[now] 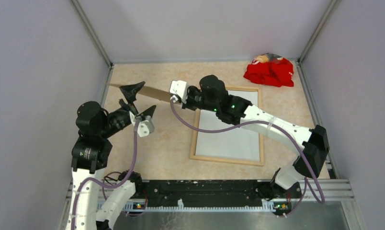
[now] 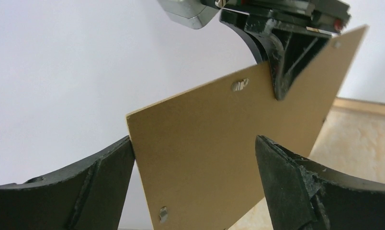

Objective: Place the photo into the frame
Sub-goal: Turn over the photo frame item at the center of the board.

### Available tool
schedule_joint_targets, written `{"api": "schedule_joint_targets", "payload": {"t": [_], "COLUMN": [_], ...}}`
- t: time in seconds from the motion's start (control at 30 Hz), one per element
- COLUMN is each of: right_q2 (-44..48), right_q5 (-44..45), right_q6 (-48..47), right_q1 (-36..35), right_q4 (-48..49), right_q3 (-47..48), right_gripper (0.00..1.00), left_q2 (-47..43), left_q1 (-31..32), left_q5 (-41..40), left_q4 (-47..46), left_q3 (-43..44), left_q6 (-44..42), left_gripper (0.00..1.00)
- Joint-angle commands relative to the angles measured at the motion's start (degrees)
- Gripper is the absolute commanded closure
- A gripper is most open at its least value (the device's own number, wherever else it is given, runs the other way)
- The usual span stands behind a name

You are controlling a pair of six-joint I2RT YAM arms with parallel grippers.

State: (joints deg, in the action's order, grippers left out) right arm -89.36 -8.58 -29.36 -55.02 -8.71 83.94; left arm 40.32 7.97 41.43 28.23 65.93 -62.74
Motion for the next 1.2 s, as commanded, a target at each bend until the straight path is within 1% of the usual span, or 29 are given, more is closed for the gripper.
{"api": "schedule_joint_targets", "payload": {"t": [0.0, 0.03, 0.1, 0.13, 0.23, 0.3, 0.4, 0.5, 0.63, 0.73, 0.8, 1.0, 1.07, 1.17], "right_q2": [-0.42, -0.84, -1.74, -2.28, -2.91, -1.78, 0.95, 4.48, 9.07, 14.92, 18.17, 23.86, 25.13, 25.89], "right_q5": [2.13, 2.21, 2.03, 2.15, 3.1, 1.9, -0.6, -4.03, -9.33, -15.36, -19.82, -32.85, -35.55, -37.36], "right_q6": [17.38, 22.12, 28.39, 32.45, 40.78, 44.9, 50.22, 54.3, 57.22, 62.09, 65.57, 70.49, 70.47, 69.65], "right_q1": [2.37, 3.38, 5.08, 5.96, 8.89, 11.32, 15.67, 20.5, 27.23, 34.13, 39.01, 53.75, 57.22, 60.56], "right_q4": [10.34, 9.42, 5.75, 3.75, -2.68, -4.54, -6.68, -7.68, -10.12, -6.93, -6.24, -10.7, -11.47, -13.25], "right_q3": [10.13, 12.09, 16.6, 19.08, 24.33, 24.07, 21.65, 16.31, 8.03, -2.17, -6.63, -14.9, -17.08, -19.81], "right_gripper": [1.0, 1.0, 1.0, 1.0, 1.0, 1.0, 1.0, 1.0, 1.0, 1.0, 1.0, 1.0, 1.0, 1.0], "left_q2": [2.46, 3.3, 5.43, 6.19, 7.55, 7.71, 8.65, 10.56, 12.85, 15.71, 18.24, 27.57, 30.92, 34.31], "left_q1": [0.21, 0.21, 0.21, 0.21, 0.21, 0.21, 0.21, 0.21, 0.21, 0.21, 0.21, 0.38, 0.47, 0.54], "left_q5": [-0.64, -1.15, -2.91, -3.69, -5.48, -6.89, -7.66, -7.66, -6.0, -5.68, -6.06, -8.74, -9.67, -8.86], "left_q4": [-13.4, -14.47, -15.72, -15.74, -16.38, -18.73, -19.69, -17.95, -15.43, -10.88, -7.56, 0.32, 2.59, 3.28], "left_q3": [2.36, 3.27, 5.23, 6.13, 7.87, 8.09, 9.47, 11.09, 11.97, 12.82, 12.77, 10.23, 10.2, 8.33], "left_q6": [15.27, 17.84, 22.36, 23.29, 25.2, 26.98, 30.06, 32.65, 34.24, 34.33, 34.39, 34.65, 34.68, 33.18], "left_gripper": [0.01, 0.01, 0.01, 0.01, 0.01, 0.01, 0.01, 0.01, 0.01, 0.01, 0.01, 0.01, 0.01, 0.01]}}
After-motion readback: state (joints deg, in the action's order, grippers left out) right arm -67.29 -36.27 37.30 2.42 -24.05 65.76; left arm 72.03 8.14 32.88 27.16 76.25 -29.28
